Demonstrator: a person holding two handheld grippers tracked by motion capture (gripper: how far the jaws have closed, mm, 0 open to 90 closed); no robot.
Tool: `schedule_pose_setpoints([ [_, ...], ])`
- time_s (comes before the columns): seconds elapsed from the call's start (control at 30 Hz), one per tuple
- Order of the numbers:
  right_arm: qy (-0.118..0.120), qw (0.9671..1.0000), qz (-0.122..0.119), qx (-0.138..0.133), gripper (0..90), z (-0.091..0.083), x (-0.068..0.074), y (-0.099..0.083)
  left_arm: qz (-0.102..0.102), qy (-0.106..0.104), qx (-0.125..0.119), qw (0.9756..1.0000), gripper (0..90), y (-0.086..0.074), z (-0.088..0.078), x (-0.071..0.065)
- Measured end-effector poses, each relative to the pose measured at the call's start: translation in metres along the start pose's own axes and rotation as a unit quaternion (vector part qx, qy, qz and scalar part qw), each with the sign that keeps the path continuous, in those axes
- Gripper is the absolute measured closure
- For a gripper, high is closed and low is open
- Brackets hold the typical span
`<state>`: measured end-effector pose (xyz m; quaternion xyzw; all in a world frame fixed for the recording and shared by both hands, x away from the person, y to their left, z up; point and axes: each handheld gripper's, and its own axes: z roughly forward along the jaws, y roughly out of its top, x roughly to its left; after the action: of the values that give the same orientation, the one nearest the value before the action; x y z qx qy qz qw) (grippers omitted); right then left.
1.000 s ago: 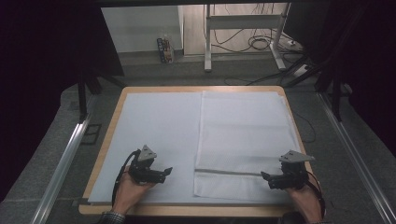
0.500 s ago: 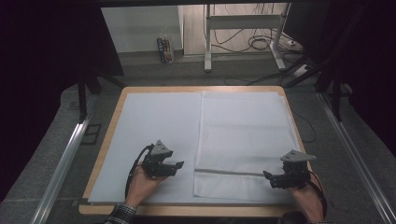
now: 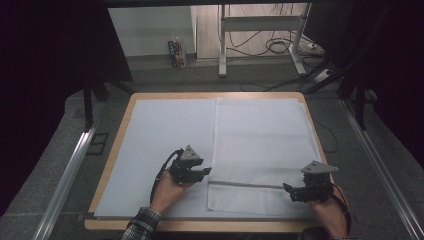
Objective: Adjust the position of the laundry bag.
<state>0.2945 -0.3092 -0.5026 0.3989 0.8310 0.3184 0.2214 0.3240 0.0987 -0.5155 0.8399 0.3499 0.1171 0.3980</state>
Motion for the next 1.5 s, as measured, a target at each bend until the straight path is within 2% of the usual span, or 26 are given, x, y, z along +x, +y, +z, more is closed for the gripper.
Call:
schedule_pose_setpoints([
  [0.07,0.000,1.0000,0.000,0.000,0.9,-0.001,0.000,0.000,0.002,-0.001,0.002,1.0000,46.8,0.003,0.006,-0.001],
  [0.17,-0.002,1.0000,0.000,-0.003,1.0,-0.001,0.000,0.000,0.002,-0.002,0.009,1.0000,44.9,0.005,0.015,-0.001],
  [0.2,-0.002,1.0000,0.000,-0.004,1.0,-0.001,0.000,0.000,0.002,-0.002,0.009,1.0000,45.0,0.005,0.015,-0.001],
  [0.27,-0.002,1.0000,0.001,-0.004,1.0,-0.001,-0.001,0.000,0.000,-0.004,0.021,0.9998,45.6,0.008,0.026,-0.002],
  [0.43,-0.001,1.0000,0.002,-0.004,1.1,-0.001,-0.001,0.000,-0.001,0.001,0.035,0.9994,50.6,0.010,0.034,-0.004],
  [0.5,-0.001,1.0000,0.002,-0.003,1.1,-0.001,-0.001,0.000,-0.004,-0.001,0.036,0.9993,53.9,0.010,0.036,-0.005],
  [0.63,-0.003,1.0000,0.004,-0.002,1.2,-0.001,-0.002,-0.001,0.001,0.008,0.050,0.9987,65.3,0.011,0.037,-0.006],
  [0.83,-0.015,0.9998,0.010,0.004,1.2,-0.001,-0.004,-0.002,-0.016,-0.011,0.052,0.9985,83.8,0.011,0.037,-0.002],
  [0.97,-0.038,0.9988,0.027,0.017,0.4,-0.002,-0.012,-0.005,-0.010,-0.010,0.057,0.9982,87.2,0.012,0.036,-0.003],
  [1.07,-0.051,0.9969,0.057,0.017,0.1,-0.006,-0.025,-0.009,-0.007,-0.011,0.058,0.9982,87.3,0.012,0.036,-0.002],
  [1.1,-0.064,0.9955,0.068,0.019,0.5,-0.008,-0.031,-0.011,-0.007,-0.012,0.058,0.9982,87.3,0.012,0.036,-0.002],
  [1.17,-0.082,0.9930,0.081,0.029,5.9,-0.011,-0.038,-0.015,-0.007,-0.012,0.060,0.9981,87.3,0.012,0.036,-0.002],
  [1.2,-0.098,0.9905,0.090,0.035,11.1,-0.012,-0.043,-0.017,-0.006,-0.011,0.061,0.9981,87.4,0.012,0.035,-0.002],
  [1.23,-0.104,0.9889,0.098,0.039,18.3,-0.014,-0.047,-0.019,-0.007,-0.011,0.060,0.9981,87.4,0.013,0.036,-0.003],
  [1.33,-0.104,0.9861,0.120,0.049,32.1,-0.017,-0.055,-0.023,-0.007,-0.012,0.061,0.9980,87.5,0.013,0.035,-0.002],
  [1.5,-0.096,0.9831,0.137,0.074,45.4,-0.010,-0.060,-0.025,-0.010,-0.018,0.061,0.9979,87.8,0.013,0.035,-0.001],
])
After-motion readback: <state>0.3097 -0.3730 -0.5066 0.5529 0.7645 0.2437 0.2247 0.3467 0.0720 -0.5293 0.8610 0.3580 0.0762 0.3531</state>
